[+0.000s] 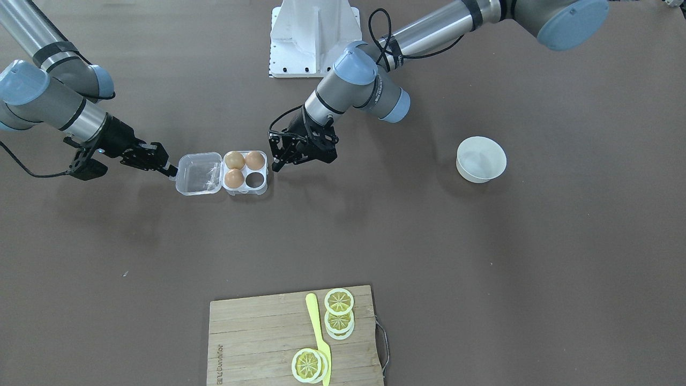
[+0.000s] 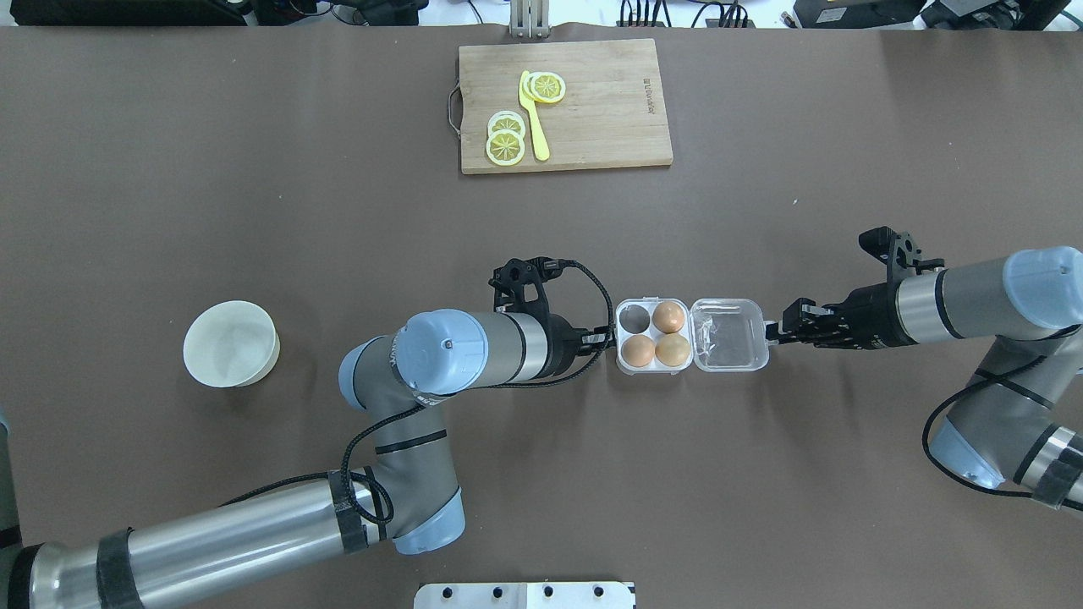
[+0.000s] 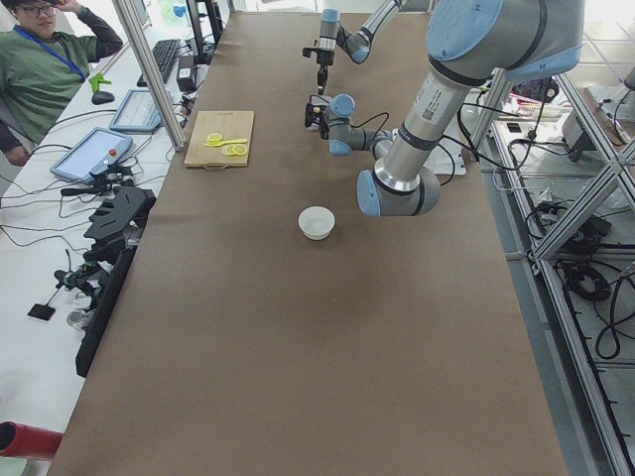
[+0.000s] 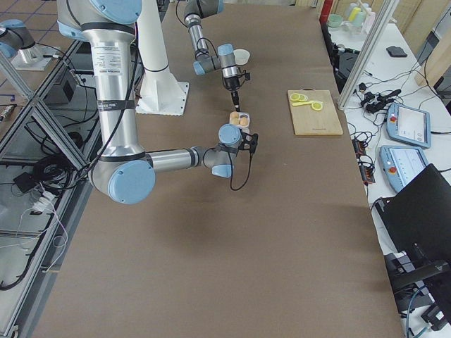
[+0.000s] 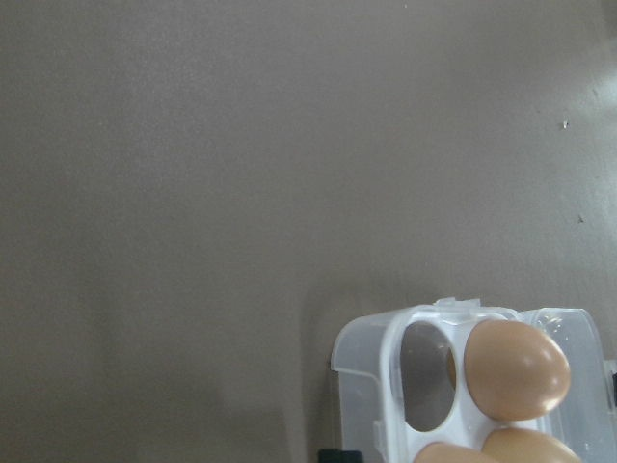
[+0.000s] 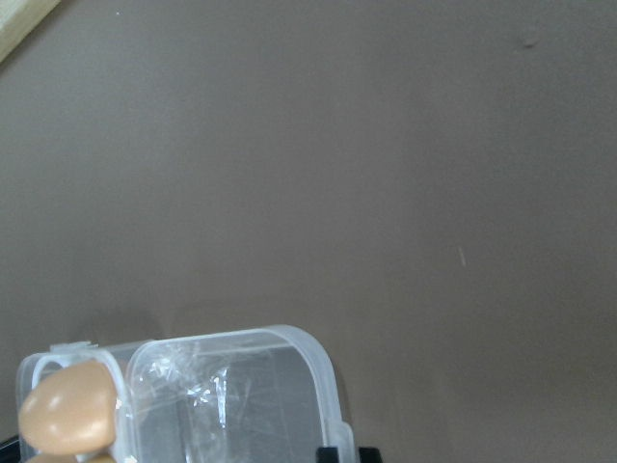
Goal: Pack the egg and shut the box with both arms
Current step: 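Grasp the edge of the clear lid with the right gripper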
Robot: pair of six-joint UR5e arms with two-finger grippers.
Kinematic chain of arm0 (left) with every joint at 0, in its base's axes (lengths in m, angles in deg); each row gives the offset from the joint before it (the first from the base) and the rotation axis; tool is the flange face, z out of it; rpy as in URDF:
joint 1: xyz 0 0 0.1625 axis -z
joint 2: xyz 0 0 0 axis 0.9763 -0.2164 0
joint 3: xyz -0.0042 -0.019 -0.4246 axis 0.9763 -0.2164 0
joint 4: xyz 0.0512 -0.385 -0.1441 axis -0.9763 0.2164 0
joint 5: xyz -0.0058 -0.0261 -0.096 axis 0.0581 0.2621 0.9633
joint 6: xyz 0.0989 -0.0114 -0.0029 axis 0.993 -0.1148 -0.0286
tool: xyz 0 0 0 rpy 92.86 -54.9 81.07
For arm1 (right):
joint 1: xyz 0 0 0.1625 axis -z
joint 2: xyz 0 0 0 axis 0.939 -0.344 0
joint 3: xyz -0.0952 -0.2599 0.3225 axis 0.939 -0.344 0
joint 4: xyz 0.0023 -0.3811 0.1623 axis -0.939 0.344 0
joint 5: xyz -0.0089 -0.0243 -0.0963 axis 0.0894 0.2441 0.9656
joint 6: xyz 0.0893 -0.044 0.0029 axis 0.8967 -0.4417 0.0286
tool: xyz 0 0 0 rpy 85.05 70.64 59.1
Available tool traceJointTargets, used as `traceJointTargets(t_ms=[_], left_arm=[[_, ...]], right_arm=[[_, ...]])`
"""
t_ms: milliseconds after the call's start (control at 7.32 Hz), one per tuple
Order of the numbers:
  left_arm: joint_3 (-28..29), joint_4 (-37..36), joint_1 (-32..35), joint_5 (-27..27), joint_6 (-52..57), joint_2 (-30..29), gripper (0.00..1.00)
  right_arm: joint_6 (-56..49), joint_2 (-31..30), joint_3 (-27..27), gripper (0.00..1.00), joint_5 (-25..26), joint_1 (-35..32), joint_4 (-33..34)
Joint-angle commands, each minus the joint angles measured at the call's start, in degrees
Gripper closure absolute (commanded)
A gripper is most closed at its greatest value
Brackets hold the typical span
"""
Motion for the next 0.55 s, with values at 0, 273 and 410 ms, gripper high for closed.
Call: traceJointTargets(t_ms=[0,273,410], left_arm=[[0.0,-0.02,0.0,0.0,0.0,0.0,1.0],[-0.09,-0.02,0.0,0.0,0.0,0.0,1.0],[-0.09,0.07,0.0,0.0,0.0,0.0,1.0]], right_arm=[[0.45,-0.06,0.21,1.0,-0.16,-0.04,-0.03],[0.54,0.03,0.73,1.0,-0.51,-0.04,-0.03],[0.46,-0.06,1.69,1.0,-0.69,-0.12,-0.03]])
